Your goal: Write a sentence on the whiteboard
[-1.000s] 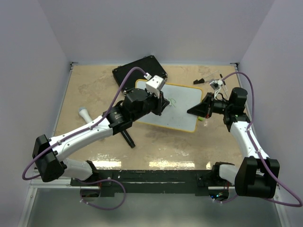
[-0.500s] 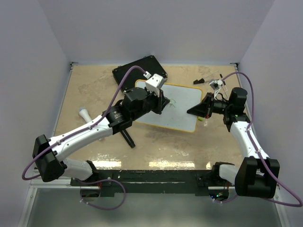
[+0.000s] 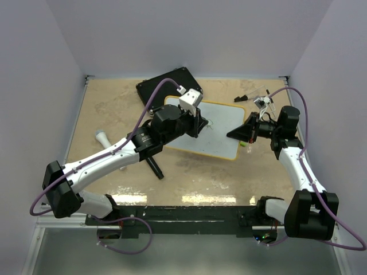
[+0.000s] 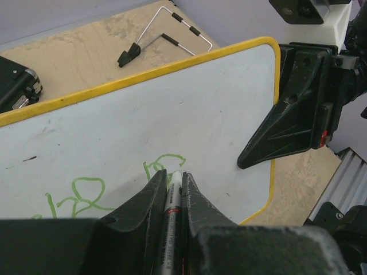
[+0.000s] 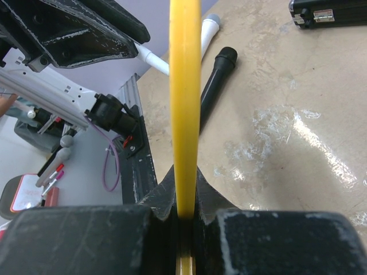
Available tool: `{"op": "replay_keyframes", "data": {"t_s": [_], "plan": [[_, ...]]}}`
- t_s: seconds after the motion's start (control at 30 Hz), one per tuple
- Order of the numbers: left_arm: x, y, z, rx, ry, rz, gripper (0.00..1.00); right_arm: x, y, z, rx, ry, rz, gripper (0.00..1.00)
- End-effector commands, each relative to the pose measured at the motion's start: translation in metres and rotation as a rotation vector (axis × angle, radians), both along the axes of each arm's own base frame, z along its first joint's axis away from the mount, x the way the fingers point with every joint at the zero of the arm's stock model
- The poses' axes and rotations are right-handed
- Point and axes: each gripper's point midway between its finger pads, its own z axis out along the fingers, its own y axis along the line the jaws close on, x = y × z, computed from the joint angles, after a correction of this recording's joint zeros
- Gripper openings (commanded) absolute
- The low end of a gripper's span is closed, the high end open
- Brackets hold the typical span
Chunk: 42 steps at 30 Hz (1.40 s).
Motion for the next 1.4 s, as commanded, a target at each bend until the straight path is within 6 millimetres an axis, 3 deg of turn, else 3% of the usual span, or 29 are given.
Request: {"op": "replay_keyframes", "data": {"t_s": [0.0,0.37,0.6,0.7,0.83,1.07,1.37], "plan": [[0.008,-0.006,0.030,-0.060,-0.056,0.002,0.00,-0.007,0.002,0.029,0.005,-0.119,0.064,0.00],[0.004,-0.012,0.039,-0.104,-0.068,-0.033,0.00,-0.008,0.002,0.030,0.004,-0.120,0.064,0.00],[-0.019,0.000,0.072,-0.195,-0.106,-0.092,0.00,-0.008,0.002,0.030,0.004,-0.122,0.064,0.00],[-0.028,0.010,0.077,-0.218,-0.113,-0.090,0.00,-0.008,0.002,0.030,0.004,-0.125,0.064,0.00],[-0.029,0.023,0.063,-0.213,-0.099,-0.058,0.00,-0.007,0.002,0.030,0.003,-0.123,0.062,0.00],[-0.033,0.034,0.062,-0.297,-0.103,-0.056,0.00,-0.008,0.002,0.030,0.003,-0.128,0.061,0.00],[-0.034,0.031,0.052,-0.290,-0.099,-0.077,0.00,-0.008,0.002,0.029,0.004,-0.122,0.064,0.00]]}}
